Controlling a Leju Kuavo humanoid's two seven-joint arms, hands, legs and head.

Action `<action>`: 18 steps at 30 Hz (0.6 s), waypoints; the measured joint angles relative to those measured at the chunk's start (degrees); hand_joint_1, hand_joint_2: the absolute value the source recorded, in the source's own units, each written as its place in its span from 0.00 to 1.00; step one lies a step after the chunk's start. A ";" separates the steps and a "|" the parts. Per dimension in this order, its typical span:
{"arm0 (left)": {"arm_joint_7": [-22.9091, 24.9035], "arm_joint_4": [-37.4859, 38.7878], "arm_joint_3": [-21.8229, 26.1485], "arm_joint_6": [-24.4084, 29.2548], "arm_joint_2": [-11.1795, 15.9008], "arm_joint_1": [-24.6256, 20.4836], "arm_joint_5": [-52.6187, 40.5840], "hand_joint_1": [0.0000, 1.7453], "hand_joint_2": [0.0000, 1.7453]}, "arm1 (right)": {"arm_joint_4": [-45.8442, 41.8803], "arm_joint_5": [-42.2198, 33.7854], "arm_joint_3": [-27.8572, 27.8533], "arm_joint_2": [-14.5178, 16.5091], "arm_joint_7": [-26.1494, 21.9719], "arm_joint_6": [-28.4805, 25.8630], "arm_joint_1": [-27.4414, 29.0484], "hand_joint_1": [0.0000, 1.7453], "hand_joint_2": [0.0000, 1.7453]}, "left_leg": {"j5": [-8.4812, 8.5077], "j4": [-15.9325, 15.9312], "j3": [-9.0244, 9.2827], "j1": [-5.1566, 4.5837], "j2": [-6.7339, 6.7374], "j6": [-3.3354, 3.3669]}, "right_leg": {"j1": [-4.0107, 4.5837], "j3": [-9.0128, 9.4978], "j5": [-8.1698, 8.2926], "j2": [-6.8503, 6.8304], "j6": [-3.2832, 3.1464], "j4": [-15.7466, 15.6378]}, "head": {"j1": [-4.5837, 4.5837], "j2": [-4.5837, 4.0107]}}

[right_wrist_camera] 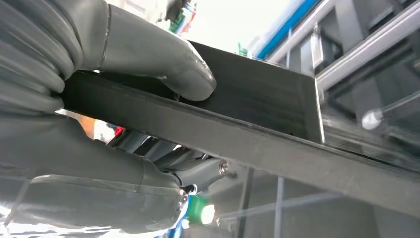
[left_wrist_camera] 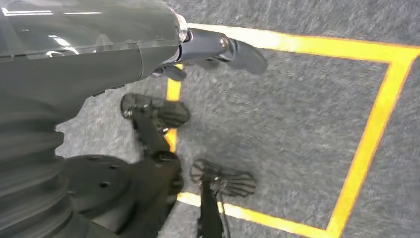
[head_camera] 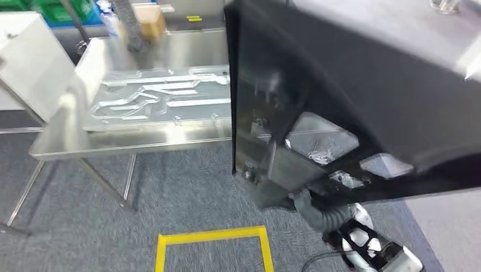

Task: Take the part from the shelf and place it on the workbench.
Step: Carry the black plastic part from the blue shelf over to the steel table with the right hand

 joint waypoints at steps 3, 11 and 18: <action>0.07 0.01 0.07 0.38 -0.17 -0.64 0.30 0.00 1.00 | -0.07 0.01 0.26 -0.73 0.00 0.36 -0.22 1.00 1.00 | -7.18 9.06 -6.56 -0.12 -0.01 0.14 | 0.59 2.44 -1.51 0.28 -1.31 -0.26 | -0.01 -0.03; -0.44 0.01 0.12 1.36 -0.31 0.29 0.22 0.00 1.00 | 0.08 -0.03 0.42 -1.07 0.00 0.45 -0.53 1.00 1.00 | 2.36 -0.33 -14.43 -2.58 -0.01 3.45 | 1.75 4.74 -4.40 0.58 -1.54 0.29 | -0.01 -0.03; -0.21 0.01 0.12 1.89 -0.69 -0.06 0.16 0.00 1.00 | 0.16 0.59 0.40 -0.97 0.00 0.16 -0.55 1.00 1.00 | 4.39 -3.08 -14.04 -2.12 -0.14 4.30 | 1.39 -0.10 -8.27 0.69 0.14 8.01 | 0.01 -0.03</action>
